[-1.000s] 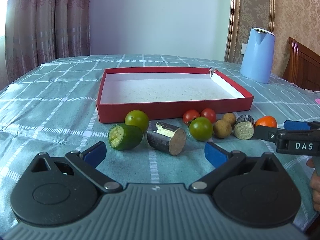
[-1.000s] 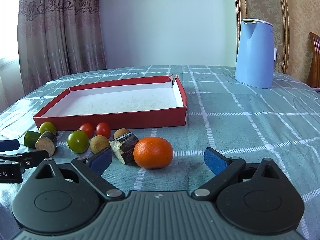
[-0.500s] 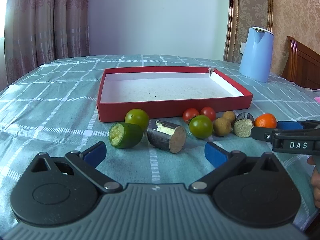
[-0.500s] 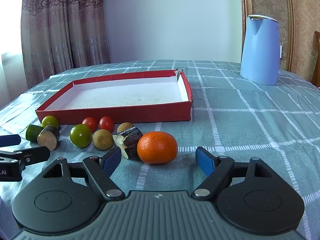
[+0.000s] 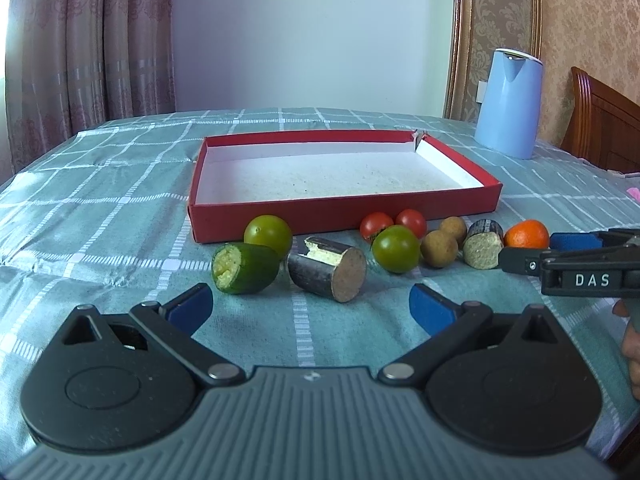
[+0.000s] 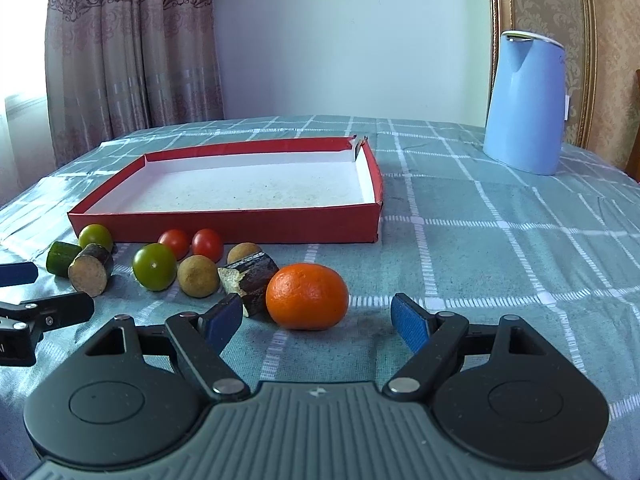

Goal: Organize fruits
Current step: 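Grasp the orange with the right gripper while the left gripper grasps the cucumber piece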

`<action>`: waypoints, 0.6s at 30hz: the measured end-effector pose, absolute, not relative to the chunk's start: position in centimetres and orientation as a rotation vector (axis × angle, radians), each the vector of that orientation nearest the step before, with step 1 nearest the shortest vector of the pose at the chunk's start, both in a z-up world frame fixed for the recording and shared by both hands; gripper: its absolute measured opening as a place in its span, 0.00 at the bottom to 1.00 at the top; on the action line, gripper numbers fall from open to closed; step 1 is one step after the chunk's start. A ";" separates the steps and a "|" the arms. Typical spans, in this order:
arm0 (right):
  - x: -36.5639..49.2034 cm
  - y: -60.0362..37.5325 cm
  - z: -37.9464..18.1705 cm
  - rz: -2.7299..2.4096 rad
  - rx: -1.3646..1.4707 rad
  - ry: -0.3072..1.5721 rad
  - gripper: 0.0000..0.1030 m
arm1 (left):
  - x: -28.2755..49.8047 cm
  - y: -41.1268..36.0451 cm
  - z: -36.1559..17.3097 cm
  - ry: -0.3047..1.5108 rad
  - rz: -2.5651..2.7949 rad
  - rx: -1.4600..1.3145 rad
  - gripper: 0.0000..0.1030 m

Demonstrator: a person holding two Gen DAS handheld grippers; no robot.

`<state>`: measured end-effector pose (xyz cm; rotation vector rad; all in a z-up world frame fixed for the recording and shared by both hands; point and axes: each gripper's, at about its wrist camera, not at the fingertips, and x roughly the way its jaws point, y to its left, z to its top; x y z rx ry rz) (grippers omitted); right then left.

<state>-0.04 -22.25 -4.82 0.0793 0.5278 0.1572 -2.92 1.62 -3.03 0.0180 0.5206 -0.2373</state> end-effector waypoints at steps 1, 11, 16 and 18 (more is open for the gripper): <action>0.0 -22.2 -4.8 0.161 0.075 0.526 0.80 | -2.9 1.6 -3.1 0.521 -0.237 0.020 1.00; 0.8 -23.3 -5.2 0.223 0.140 0.535 0.37 | -3.3 3.5 -3.2 0.518 -0.206 -0.015 1.00; 0.4 -23.2 -5.2 0.194 0.134 0.509 0.37 | -3.7 4.2 -3.2 0.513 -0.188 -0.019 1.00; -0.1 -23.3 -5.0 0.180 0.135 0.483 0.37 | -3.9 4.5 -3.2 0.507 -0.178 -0.013 1.00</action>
